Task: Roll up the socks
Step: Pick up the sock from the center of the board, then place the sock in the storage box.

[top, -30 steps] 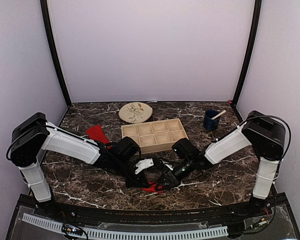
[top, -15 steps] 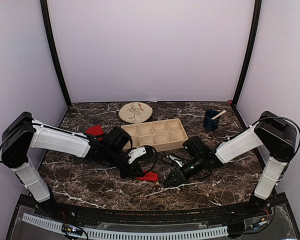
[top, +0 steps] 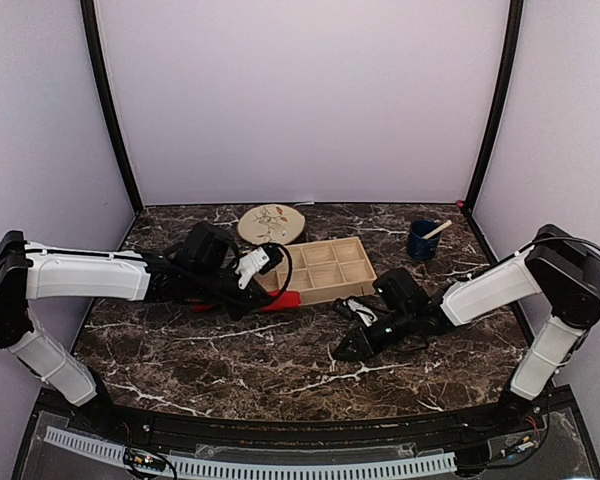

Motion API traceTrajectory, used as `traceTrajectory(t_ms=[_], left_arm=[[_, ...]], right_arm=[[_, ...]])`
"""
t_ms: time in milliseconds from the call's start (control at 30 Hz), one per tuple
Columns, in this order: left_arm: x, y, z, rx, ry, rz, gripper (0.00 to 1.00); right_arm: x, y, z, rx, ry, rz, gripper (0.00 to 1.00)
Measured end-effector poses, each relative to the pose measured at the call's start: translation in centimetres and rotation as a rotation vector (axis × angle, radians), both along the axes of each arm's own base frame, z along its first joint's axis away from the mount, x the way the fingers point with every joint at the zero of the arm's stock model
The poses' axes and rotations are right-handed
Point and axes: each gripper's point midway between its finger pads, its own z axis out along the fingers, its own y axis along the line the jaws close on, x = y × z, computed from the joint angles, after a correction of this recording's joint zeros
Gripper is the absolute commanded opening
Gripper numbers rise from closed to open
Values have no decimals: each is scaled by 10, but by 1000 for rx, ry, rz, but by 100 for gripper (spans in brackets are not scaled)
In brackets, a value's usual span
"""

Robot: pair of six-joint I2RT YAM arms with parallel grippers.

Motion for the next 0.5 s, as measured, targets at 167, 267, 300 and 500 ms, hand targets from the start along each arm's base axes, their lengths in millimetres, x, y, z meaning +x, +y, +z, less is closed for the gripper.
traceTrajectory(t_ms=[167, 267, 300, 500], left_arm=[[32, 14, 16, -1, -92, 156, 0], [49, 19, 23, 4, -135, 240, 0], [55, 21, 26, 7, -150, 270, 0], [83, 33, 36, 22, -236, 430, 0]], right_arm=[[10, -10, 1, -43, -44, -70, 31], [16, -16, 1, -70, -68, -110, 31], [17, -18, 1, -76, -74, -119, 31], [22, -24, 4, -91, -93, -165, 31]])
